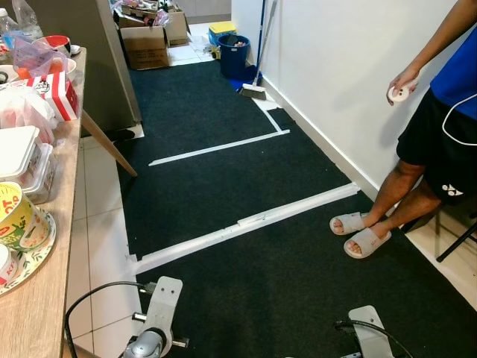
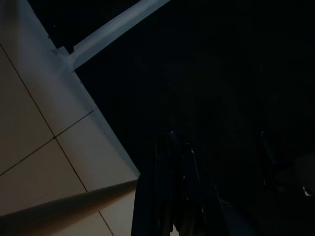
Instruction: Restocking fridge
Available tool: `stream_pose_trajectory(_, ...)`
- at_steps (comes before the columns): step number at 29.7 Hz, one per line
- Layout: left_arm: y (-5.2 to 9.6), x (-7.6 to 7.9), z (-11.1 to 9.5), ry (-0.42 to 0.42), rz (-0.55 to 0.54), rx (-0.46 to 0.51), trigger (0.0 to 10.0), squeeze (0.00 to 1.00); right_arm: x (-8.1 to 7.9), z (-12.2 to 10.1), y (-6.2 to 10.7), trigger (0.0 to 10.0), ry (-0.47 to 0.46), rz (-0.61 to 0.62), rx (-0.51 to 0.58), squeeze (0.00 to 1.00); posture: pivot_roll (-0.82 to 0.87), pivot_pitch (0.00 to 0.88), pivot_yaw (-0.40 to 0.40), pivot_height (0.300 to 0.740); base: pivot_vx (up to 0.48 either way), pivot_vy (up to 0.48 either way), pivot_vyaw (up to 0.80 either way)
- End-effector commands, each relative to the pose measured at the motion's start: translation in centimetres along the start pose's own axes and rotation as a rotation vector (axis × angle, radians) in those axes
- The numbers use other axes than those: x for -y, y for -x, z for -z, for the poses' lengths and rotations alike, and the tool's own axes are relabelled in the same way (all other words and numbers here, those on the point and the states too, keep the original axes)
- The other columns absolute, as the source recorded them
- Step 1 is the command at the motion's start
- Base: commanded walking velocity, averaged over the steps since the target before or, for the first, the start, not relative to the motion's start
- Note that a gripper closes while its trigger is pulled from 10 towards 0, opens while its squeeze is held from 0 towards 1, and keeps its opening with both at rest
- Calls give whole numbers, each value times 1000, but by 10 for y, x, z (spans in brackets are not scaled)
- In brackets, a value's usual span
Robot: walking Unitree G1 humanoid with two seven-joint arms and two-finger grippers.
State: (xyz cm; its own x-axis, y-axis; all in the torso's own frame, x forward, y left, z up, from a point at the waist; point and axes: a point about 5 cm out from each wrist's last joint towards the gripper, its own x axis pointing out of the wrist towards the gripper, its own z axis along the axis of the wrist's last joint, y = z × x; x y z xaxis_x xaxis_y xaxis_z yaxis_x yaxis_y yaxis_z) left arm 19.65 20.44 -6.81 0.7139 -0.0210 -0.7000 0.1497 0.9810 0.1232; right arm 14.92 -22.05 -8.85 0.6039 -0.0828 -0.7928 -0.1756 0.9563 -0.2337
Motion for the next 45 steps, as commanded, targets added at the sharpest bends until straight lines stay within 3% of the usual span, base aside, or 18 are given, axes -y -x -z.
stream_pose_trajectory(1, 1, 4, 4, 3, 16, -11, 10000, 0, 1, 2, 1, 10000, -31, 7, 2, 0, 18, 74, -47, 740, 349, 0, 0)
stream_pose_trajectory(27, 1, 4, 4, 6, 14, -11, 10000, 0, 2, 3, 1, 10000, -48, 12, -6, 0, 14, 75, -48, 740, 473, 0, 0)
stream_pose_trajectory(45, 0, 6, 3, 4, 23, -10, 10000, 0, 4, 4, 1, 10000, -55, 20, -11, 0, 6, 73, -49, 740, 472, 0, -497)
